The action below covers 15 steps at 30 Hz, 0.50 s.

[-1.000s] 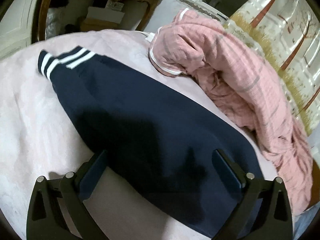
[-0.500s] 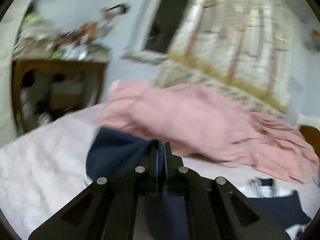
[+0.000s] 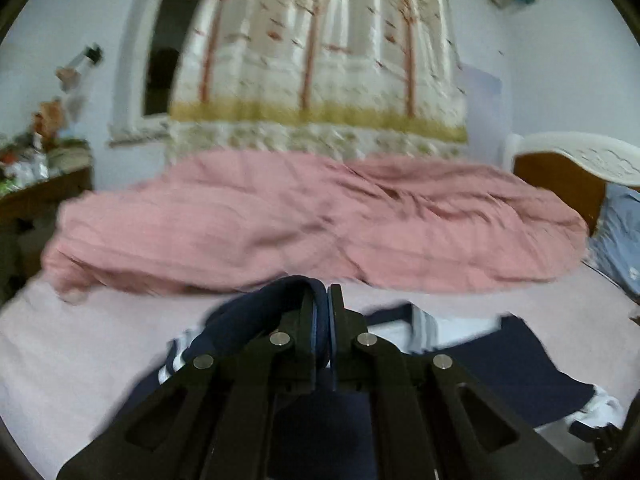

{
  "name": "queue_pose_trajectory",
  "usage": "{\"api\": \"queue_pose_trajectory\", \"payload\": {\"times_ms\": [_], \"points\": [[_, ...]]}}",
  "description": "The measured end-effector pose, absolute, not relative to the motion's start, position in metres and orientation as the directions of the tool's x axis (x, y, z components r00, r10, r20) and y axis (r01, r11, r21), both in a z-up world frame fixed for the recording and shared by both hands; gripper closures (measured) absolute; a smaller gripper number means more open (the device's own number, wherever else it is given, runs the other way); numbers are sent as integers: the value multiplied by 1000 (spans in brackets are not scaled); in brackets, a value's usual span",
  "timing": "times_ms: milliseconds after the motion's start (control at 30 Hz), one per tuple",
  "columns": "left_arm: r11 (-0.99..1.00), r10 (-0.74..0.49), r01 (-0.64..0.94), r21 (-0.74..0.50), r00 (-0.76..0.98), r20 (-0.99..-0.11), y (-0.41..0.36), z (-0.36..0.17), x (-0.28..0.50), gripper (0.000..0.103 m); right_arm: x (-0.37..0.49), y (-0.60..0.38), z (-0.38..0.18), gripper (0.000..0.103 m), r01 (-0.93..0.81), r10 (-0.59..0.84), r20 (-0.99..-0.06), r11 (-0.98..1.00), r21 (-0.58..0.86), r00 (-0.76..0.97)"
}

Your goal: Fold large clothes

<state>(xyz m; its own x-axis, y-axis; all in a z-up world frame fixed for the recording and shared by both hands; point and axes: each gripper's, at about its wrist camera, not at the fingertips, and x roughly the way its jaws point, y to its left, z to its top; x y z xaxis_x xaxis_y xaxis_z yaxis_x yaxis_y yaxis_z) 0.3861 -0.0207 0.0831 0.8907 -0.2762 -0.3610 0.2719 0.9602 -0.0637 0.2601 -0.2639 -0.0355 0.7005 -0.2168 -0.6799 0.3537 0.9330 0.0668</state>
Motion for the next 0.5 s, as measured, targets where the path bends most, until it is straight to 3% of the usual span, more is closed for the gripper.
{"api": "queue_pose_trajectory", "payload": {"times_ms": [200, 267, 300, 333, 500], "points": [[959, -259, 283, -22, 841, -474, -85, 30, 389, 95, 263, -291, -40, 23, 400, -182, -698, 902, 162, 692], [966, -220, 259, 3, 827, -517, -98, 15, 389, 77, 260, -296, -39, 23, 407, -176, -691, 895, 184, 701], [966, -213, 260, 12, 816, -538, -101, 10, 387, 51, 260, -296, -39, 23, 409, -181, -691, 894, 180, 700], [964, -211, 266, 21, 806, -553, -103, 6, 382, 34, 260, -296, -39, 23, 408, -180, -691, 895, 179, 700], [933, -262, 354, 58, 783, -564, -81, 3, 332, 20, 262, -296, -38, 23, 402, -170, -693, 896, 186, 701]]}}
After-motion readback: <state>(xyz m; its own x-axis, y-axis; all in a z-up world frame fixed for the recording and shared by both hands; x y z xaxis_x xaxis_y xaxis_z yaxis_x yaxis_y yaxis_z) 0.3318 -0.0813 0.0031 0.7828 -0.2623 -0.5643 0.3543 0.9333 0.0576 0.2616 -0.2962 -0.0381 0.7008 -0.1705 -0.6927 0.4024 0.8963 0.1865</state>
